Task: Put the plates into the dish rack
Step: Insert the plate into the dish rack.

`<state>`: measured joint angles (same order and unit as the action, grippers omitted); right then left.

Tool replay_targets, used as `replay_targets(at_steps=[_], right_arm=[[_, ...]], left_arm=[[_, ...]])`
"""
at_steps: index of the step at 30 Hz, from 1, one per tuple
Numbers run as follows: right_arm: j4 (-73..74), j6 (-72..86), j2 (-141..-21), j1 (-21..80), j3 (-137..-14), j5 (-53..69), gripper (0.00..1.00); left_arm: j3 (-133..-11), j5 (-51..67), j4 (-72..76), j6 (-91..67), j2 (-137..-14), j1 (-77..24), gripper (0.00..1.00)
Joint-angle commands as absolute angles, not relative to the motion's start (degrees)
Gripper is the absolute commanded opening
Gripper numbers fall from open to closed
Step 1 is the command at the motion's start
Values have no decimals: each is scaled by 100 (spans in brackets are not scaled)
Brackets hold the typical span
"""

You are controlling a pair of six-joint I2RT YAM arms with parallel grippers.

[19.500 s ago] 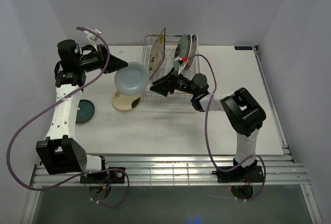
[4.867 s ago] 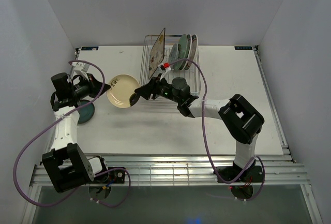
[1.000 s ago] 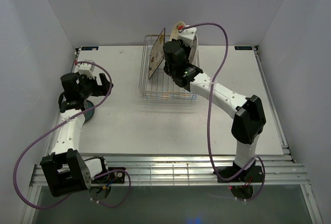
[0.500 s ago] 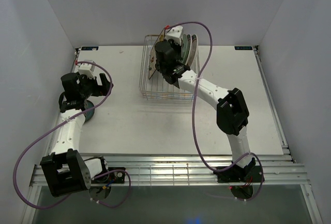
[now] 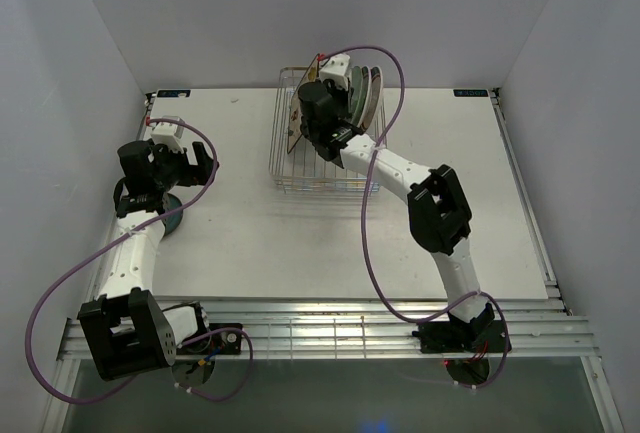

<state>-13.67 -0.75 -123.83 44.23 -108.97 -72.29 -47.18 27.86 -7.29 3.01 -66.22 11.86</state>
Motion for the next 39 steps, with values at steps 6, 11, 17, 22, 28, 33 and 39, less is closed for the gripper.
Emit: replay_targets(at_steps=[6,11,17,22,28,33,39], right_arm=[[-1345,738,-12542,4298,-11171,-6847,8],[-1011,984,-12796,4271,-11399,-6750,8],[-958,1116,-12955,4263,-11443,-6715,8],[-967,1125,-13078,4254,-11557,-6785,8],[-967,1046,-13280,4254,-11751,-6873,8],[-941,1098,-13350,4254,-11768,-6899,8],[-861,1213,-13324,4254,-11681,-7084,8]], left_arm=[[-4641,2812,-694,352,-6495,1160,98],[-4632,2830,-694,352,-6504,1160,98],[-4614,2856,-694,360,-6451,1160,98],[-4605,2857,-694,369,-6407,1160,98],[-4553,2874,-694,396,-6311,1160,98],[-4544,2900,-694,404,-6267,1160,98],[-4544,2909,-703,396,-6293,1160,98]])
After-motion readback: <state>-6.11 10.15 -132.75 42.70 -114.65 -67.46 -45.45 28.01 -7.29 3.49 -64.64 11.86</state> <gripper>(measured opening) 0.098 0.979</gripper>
